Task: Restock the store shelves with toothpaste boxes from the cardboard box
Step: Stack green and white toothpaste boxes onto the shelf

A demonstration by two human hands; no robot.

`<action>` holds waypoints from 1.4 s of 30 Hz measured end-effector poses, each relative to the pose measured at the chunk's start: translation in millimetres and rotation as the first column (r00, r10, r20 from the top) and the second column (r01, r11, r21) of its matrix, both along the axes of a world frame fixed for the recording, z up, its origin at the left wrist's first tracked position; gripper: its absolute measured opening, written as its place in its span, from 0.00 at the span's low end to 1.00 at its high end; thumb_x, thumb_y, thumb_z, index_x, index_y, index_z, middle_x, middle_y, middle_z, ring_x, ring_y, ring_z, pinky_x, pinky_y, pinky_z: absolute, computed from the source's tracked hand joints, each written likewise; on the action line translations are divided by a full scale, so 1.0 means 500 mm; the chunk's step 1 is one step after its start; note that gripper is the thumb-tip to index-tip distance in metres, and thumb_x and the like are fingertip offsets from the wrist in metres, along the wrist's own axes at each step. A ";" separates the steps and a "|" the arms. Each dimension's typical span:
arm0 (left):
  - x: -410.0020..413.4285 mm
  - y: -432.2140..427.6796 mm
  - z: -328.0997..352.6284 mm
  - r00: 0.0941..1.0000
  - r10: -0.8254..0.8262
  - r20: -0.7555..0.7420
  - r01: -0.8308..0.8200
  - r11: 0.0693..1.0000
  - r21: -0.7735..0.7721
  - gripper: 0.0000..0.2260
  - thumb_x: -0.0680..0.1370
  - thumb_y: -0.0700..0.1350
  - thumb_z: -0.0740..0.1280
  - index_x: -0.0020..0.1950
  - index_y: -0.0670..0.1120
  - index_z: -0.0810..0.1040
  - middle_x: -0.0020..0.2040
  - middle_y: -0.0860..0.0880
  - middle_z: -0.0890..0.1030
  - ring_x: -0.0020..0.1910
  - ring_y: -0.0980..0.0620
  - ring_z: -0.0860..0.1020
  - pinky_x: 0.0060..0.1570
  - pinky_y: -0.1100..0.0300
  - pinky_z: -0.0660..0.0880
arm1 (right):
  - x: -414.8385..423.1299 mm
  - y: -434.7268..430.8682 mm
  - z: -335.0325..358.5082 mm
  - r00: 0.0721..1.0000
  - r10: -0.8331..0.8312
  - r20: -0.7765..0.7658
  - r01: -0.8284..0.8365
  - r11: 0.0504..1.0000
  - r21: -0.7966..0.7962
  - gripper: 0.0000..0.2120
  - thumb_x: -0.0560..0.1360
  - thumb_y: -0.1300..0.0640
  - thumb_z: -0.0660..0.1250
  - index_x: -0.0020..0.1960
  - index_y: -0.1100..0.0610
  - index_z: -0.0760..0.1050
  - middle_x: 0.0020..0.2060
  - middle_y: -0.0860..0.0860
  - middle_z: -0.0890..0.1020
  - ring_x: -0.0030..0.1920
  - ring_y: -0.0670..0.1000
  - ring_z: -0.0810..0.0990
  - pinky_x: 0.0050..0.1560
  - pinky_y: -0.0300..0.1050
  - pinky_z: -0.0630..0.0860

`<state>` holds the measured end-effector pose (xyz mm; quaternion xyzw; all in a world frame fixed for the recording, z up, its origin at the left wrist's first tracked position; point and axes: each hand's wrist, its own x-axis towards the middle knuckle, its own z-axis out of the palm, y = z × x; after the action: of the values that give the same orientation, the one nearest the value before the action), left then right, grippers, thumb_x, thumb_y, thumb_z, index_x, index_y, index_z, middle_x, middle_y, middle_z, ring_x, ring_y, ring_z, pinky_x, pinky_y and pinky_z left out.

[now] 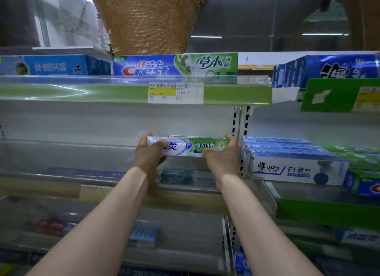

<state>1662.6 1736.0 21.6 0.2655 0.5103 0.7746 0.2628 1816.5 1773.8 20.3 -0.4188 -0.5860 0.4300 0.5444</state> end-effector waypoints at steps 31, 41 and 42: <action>-0.039 0.054 0.051 0.441 -0.376 -0.815 -0.313 0.787 -0.532 0.22 0.75 0.46 0.70 0.67 0.40 0.73 0.63 0.41 0.76 0.59 0.43 0.75 0.56 0.58 0.70 | 0.024 0.125 0.059 0.266 -0.288 0.920 -0.212 0.913 0.347 0.20 0.75 0.66 0.63 0.66 0.56 0.71 0.61 0.55 0.73 0.64 0.56 0.69 0.63 0.52 0.70; -0.028 0.074 0.027 0.348 -0.350 -0.870 -0.462 0.743 -0.484 0.21 0.77 0.46 0.67 0.69 0.47 0.70 0.67 0.41 0.68 0.60 0.41 0.74 0.60 0.56 0.69 | 0.016 0.115 0.030 0.264 -0.357 0.896 -0.141 0.905 0.402 0.23 0.74 0.68 0.62 0.67 0.55 0.69 0.64 0.56 0.67 0.66 0.58 0.64 0.62 0.56 0.71; -0.029 0.074 0.026 0.352 -0.348 -0.869 -0.463 0.742 -0.485 0.21 0.77 0.47 0.67 0.69 0.46 0.70 0.66 0.41 0.68 0.60 0.41 0.73 0.59 0.56 0.69 | 0.017 0.114 0.030 0.267 -0.371 0.889 -0.141 0.898 0.417 0.22 0.74 0.68 0.63 0.66 0.55 0.70 0.63 0.56 0.66 0.65 0.58 0.65 0.62 0.55 0.71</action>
<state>1648.0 1772.8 34.4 0.5230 0.8140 0.2510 -0.0301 1824.9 1831.0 35.4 -0.5071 -0.8368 -0.0874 0.1872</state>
